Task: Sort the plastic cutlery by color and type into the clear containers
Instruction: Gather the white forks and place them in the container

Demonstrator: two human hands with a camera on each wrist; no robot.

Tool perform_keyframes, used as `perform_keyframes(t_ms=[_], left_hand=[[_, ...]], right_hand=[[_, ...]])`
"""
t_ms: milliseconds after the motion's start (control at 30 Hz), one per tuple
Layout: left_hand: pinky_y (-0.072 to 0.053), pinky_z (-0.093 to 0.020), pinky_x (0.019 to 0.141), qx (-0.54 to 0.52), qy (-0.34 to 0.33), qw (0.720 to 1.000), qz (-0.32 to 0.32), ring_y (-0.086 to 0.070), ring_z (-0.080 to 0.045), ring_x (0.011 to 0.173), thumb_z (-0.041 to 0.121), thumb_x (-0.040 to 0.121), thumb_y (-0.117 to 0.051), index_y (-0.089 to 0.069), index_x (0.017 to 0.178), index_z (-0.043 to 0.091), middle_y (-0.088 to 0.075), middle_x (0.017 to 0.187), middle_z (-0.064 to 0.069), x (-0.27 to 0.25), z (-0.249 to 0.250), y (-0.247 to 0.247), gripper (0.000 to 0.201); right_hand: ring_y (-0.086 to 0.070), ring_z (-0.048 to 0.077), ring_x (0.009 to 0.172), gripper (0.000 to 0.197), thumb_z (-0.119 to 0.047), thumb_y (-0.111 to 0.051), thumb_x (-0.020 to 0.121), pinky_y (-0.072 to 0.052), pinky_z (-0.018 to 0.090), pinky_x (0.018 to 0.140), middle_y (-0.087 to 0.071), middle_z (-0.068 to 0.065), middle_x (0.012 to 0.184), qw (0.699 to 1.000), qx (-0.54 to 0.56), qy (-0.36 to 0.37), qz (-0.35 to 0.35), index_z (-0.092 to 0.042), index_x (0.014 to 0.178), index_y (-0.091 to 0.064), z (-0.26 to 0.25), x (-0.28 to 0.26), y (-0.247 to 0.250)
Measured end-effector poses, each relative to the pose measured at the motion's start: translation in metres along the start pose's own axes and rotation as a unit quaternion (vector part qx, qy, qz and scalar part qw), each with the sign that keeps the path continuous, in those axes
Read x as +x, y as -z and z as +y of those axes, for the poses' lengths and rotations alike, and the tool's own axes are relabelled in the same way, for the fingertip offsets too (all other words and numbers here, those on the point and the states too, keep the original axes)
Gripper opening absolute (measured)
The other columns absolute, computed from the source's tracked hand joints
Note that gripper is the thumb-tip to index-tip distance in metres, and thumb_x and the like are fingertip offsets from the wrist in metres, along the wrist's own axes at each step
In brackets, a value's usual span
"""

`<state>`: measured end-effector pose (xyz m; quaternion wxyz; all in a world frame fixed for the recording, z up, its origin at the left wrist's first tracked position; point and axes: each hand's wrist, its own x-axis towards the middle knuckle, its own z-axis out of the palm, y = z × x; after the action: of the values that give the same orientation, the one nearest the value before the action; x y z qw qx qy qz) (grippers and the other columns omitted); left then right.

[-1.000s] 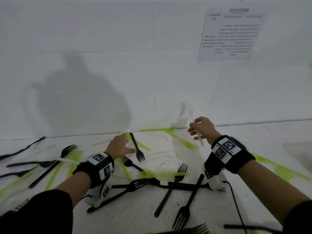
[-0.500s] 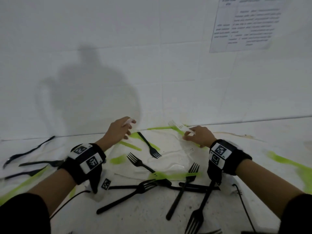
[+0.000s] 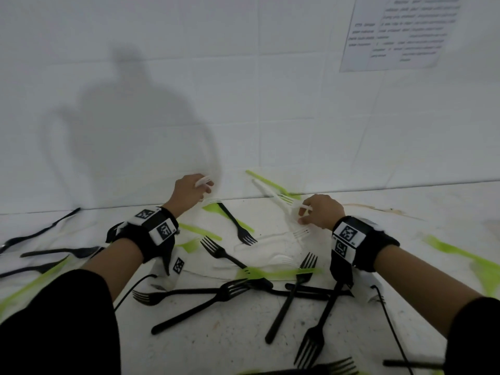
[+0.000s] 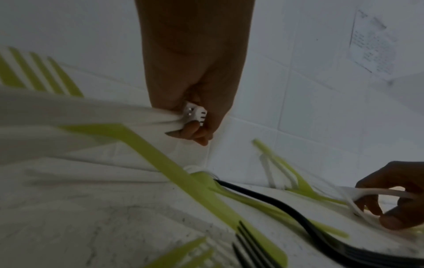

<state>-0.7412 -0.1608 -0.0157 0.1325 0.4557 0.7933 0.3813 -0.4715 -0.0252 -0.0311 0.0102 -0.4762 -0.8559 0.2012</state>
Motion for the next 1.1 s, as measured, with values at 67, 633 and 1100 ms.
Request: perform_keyframes(t_ms=[67,633,1100], left_hand=[[-0.043,-0.013,0.048,-0.059,-0.042,0.997,-0.028,-0.053,0.004,0.046,0.005,0.095,-0.046,-0.061,0.09,0.018,-0.063,0.079,-0.003,0.001,0.011,0.008,0.021],[-0.039,-0.031,0.09,0.208,-0.05,0.971,-0.108,-0.056,-0.031,0.11,0.017,0.077,-0.075,-0.062,0.116,0.003,-0.063,0.117,-0.017,0.012,-0.023,-0.007,0.043],[-0.039,-0.038,0.085,0.241,-0.046,0.967,-0.071,-0.053,-0.035,0.105,0.018,0.097,-0.045,-0.06,0.102,0.0,-0.059,0.109,-0.021,-0.01,-0.014,-0.008,0.024]], right_hand=[[-0.06,0.028,0.094,0.023,-0.023,-0.069,0.08,-0.034,0.02,0.053,-0.062,0.009,0.105,1.0,0.007,-0.003,-0.002,-0.01,0.1,-0.068,0.001,0.001,-0.001],[-0.052,0.016,0.068,0.017,-0.018,-0.072,0.079,-0.035,0.01,0.037,-0.059,0.005,0.08,0.975,0.211,0.022,0.064,-0.008,0.092,-0.068,0.01,-0.002,0.006],[-0.053,0.012,0.047,0.017,-0.02,-0.053,0.088,-0.037,0.019,0.042,-0.052,0.004,0.063,0.918,0.37,-0.055,0.131,-0.012,0.075,-0.046,-0.003,-0.03,0.028]])
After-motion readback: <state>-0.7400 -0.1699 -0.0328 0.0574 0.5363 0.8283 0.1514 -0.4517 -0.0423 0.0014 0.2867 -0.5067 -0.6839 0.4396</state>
